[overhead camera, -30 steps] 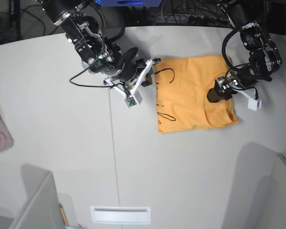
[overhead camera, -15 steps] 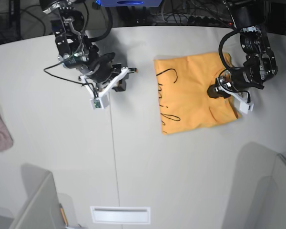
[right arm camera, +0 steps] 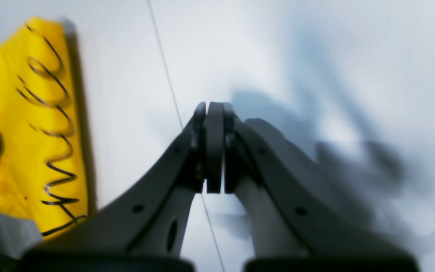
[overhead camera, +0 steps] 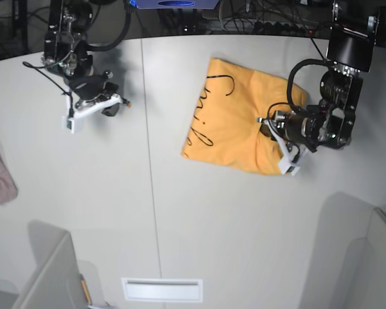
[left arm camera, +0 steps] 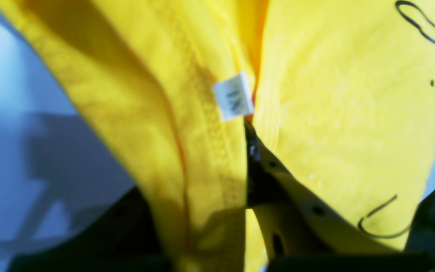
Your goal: Fold the T-shirt properly
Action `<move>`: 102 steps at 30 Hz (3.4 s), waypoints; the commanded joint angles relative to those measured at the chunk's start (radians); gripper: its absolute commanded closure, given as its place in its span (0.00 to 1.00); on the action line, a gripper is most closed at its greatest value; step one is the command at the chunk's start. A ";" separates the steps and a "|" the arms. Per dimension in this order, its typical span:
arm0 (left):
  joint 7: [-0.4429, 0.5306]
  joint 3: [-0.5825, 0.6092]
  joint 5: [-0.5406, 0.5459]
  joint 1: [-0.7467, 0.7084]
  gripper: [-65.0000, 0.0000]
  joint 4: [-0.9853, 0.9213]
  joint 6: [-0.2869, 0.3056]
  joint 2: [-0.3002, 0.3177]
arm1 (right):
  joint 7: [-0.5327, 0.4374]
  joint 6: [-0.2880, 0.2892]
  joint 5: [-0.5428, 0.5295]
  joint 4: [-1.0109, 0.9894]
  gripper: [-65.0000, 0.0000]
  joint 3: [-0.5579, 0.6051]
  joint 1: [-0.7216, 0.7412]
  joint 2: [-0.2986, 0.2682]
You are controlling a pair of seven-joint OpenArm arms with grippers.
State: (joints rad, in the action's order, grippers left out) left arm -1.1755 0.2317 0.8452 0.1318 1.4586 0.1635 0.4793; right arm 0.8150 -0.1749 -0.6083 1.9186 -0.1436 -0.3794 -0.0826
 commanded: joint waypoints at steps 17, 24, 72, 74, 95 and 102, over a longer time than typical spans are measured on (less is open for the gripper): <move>0.173 0.683 -0.619 0.286 1.00 0.026 0.255 -0.031 | -0.013 0.005 -0.135 0.035 1.00 -0.130 -0.208 -0.007; 0.176 0.700 -0.740 0.280 1.00 0.018 0.265 -0.127 | -0.084 0.007 -0.135 0.068 1.00 -0.126 -0.249 -0.006; 0.173 0.700 -0.742 0.498 0.21 -0.177 0.319 -0.299 | -0.084 0.007 -0.135 0.068 1.00 -0.124 -0.217 0.037; 0.173 0.699 -0.742 0.512 0.17 -0.152 0.319 -0.299 | -0.084 0.007 -0.135 0.065 1.00 -0.124 -0.215 0.037; 0.179 0.136 -0.737 0.134 1.00 0.440 0.319 -0.072 | -0.313 0.008 0.006 0.075 1.00 0.101 -0.197 -0.139; 0.559 -0.134 -0.740 -0.246 1.00 0.506 0.314 0.011 | -0.510 0.008 0.256 0.080 1.00 0.246 -0.292 -0.142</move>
State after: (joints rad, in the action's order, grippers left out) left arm -0.6468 0.1017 0.0895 -0.1364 1.9438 0.4782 0.4850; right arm 0.3237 -0.1688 -0.3588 1.9766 0.1062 -0.6651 -0.2157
